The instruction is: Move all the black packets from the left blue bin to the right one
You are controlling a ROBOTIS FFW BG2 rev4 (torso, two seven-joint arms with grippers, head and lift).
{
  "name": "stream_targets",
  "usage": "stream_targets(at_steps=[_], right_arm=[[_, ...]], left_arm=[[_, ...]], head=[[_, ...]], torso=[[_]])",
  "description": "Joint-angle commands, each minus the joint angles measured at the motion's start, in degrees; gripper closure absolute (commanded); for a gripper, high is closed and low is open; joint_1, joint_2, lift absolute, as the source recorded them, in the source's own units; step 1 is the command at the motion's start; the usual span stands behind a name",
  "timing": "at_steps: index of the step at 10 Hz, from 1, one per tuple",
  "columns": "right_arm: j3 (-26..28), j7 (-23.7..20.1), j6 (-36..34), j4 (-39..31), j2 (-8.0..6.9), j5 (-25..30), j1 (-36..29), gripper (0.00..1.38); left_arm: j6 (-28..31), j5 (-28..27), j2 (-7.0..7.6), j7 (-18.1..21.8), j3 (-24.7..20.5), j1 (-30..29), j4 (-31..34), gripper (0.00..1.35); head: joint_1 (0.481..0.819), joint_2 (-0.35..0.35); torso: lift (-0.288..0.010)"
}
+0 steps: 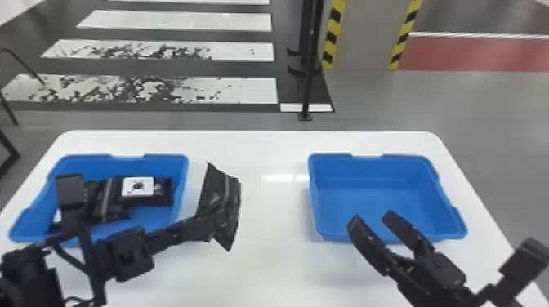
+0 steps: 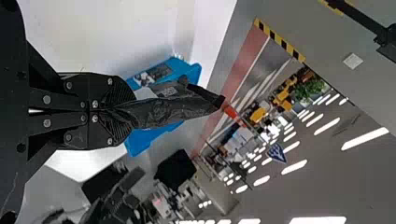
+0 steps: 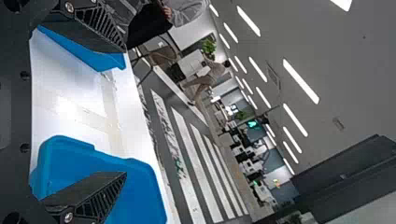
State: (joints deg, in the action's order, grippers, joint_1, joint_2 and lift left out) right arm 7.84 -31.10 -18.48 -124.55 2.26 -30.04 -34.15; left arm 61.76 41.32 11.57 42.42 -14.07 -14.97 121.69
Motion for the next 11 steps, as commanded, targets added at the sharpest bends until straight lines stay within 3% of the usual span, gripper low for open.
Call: stream_targets(at_steps=[1, 3, 5, 11], right_arm=[[-0.87, -0.1, -4.58, 0.88, 0.9, -1.72, 1.95, 0.09], [-2.47, -0.27, -6.55, 2.7, 1.69, -6.87, 3.92, 0.09], [-4.41, -0.27, -7.39, 4.67, 2.57, -12.69, 5.33, 0.1], [-6.93, -0.54, -14.56, 4.81, 3.1, -20.23, 6.31, 0.12]], left_arm=[[0.53, 5.41, 0.12, 0.91, 1.16, -0.22, -2.09, 1.2], [0.67, 11.93, 0.56, 2.41, 4.7, 0.63, -6.31, 1.2], [2.08, 11.58, 0.56, 2.49, 6.3, 0.91, -6.87, 1.2], [2.36, 12.04, 0.65, 2.76, 9.84, 2.88, -8.56, 1.2]], head=[[0.695, -0.05], [0.695, -0.061], [0.695, -0.07], [0.695, -0.038]], torso=[[-0.14], [-0.14], [-0.14], [-0.14]])
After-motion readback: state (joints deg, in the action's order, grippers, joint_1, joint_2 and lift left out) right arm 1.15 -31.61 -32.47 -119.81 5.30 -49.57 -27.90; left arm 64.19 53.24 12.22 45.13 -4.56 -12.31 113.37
